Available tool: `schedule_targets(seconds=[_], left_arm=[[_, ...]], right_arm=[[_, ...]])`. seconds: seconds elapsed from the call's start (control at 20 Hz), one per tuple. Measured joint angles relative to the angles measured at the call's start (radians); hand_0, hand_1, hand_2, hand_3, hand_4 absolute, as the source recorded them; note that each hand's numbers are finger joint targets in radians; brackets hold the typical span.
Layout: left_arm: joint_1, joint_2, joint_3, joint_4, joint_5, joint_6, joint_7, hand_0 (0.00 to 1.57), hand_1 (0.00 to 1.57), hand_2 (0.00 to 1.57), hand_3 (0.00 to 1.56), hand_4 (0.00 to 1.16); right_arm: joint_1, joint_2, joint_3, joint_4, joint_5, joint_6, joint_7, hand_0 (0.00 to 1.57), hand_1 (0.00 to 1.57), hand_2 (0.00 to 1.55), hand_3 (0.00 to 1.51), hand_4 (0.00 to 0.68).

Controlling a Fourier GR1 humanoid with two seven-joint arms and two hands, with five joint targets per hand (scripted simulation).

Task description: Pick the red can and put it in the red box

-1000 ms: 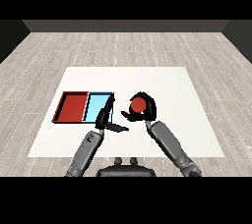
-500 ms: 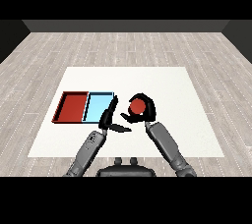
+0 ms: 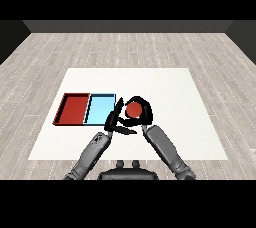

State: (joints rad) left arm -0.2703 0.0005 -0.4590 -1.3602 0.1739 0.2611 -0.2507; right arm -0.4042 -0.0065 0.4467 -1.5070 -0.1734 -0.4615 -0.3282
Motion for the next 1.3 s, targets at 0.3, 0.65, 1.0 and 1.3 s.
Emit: schedule_targets(seconds=[0.3, 0.65, 1.0, 1.3], left_arm=[[-0.023, 0.001, -0.033, 0.055, 0.038, 0.022, -0.048, 0.0, 0.0, 0.0, 0.0, 0.0], [-0.032, 0.019, -0.048, 0.07, 0.08, 0.022, -0.052, 0.0, 0.0, 0.0, 0.0, 0.0], [-0.072, 0.017, -0.069, 0.118, 0.132, 0.107, -0.076, 0.37, 0.37, 0.72, 0.57, 0.91], [-0.109, 0.015, -0.082, 0.151, 0.197, 0.216, -0.091, 1.57, 1.57, 1.57, 1.48, 1.12]], right_arm=[[-0.005, 0.004, 0.022, -0.009, -0.048, 0.001, -0.011, 1.51, 1.51, 1.45, 1.42, 0.657], [-0.013, -0.001, 0.052, -0.009, -0.073, -0.021, -0.018, 1.52, 1.52, 1.45, 1.4, 0.648], [-0.023, -0.003, 0.09, -0.006, -0.06, -0.064, -0.016, 1.54, 1.54, 1.47, 1.4, 0.651], [-0.025, -0.006, 0.099, -0.003, -0.062, -0.071, -0.018, 1.5, 1.5, 1.45, 1.39, 0.653]])
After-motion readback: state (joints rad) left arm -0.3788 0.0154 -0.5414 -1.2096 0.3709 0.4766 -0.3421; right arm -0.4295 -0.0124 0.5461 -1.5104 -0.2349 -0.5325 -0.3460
